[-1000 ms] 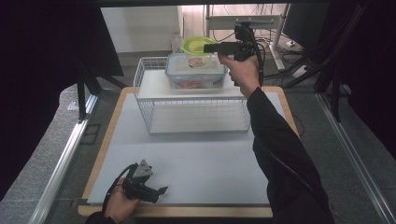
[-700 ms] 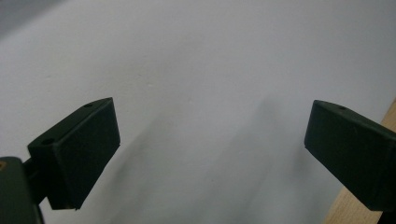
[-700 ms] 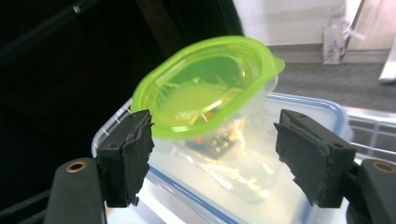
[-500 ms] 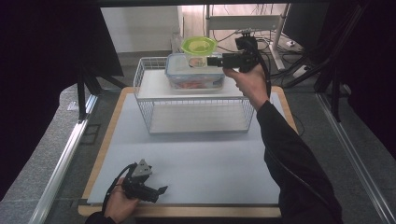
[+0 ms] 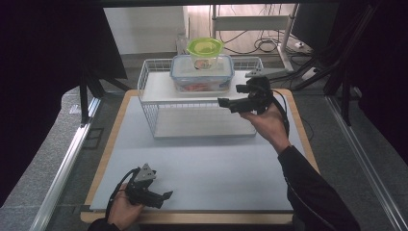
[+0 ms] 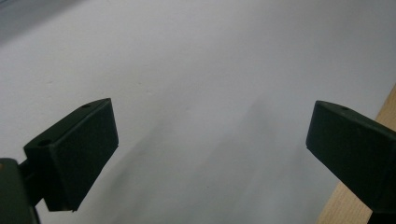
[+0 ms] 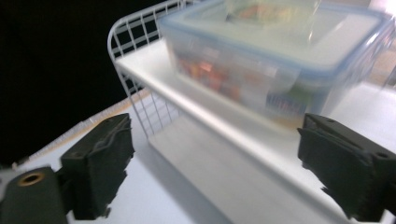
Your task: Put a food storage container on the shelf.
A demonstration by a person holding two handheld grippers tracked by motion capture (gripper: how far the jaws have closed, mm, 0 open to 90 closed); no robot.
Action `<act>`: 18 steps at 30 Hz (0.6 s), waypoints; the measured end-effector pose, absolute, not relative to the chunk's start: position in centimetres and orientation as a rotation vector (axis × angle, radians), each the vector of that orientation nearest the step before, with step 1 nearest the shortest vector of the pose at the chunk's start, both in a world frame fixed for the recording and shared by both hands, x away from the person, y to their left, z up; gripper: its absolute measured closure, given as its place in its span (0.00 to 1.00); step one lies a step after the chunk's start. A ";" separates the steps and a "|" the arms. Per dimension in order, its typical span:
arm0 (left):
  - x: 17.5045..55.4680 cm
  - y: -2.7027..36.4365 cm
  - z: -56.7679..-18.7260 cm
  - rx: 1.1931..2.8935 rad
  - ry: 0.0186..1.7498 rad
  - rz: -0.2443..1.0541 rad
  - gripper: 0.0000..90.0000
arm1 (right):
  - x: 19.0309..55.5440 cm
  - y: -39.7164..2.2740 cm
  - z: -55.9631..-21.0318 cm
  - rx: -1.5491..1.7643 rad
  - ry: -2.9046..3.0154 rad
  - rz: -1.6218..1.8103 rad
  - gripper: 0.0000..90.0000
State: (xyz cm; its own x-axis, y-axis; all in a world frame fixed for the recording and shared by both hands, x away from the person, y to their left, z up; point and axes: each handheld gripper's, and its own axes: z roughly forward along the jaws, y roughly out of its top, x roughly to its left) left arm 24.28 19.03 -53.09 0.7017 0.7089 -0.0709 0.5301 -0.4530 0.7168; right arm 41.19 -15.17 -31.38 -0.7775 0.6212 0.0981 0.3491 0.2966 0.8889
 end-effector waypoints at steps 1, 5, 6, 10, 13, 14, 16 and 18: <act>24.3 19.0 -53.1 2.163 0.940 0.308 0.03 | 40.8 -15.3 -31.8 0.878 2.310 1.469 0.10; 24.3 19.0 -53.1 2.173 0.939 0.309 0.03 | 39.1 -15.6 -33.7 0.824 2.319 1.426 0.07; 24.3 19.0 -53.1 2.174 0.939 0.310 0.03 | 38.6 -15.7 -34.1 0.810 2.320 1.417 0.07; 24.3 19.0 -53.1 2.179 0.937 0.313 0.03 | 37.2 -15.7 -35.9 0.769 2.330 1.390 0.04; 24.3 19.0 -53.1 2.182 0.938 0.314 0.03 | 36.3 -15.7 -36.9 0.737 2.326 1.360 0.02; 24.3 19.0 -53.2 2.183 0.937 0.315 0.03 | 36.0 -15.7 -37.1 0.729 2.322 1.355 0.01; 24.3 19.0 -53.2 2.185 0.937 0.316 0.03 | 35.5 -15.7 -37.7 0.726 2.322 1.348 0.00; 24.3 19.0 -53.2 2.188 0.936 0.316 0.03 | 35.1 -15.7 -38.4 0.722 2.339 1.339 0.00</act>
State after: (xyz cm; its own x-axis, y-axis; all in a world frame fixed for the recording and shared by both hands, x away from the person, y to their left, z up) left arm 24.30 18.95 -53.17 0.7060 0.7062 -0.0543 0.5284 -0.4741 0.7043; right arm 35.07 -15.73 -38.36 -0.8091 0.5857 -0.0479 0.2552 0.4236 0.8692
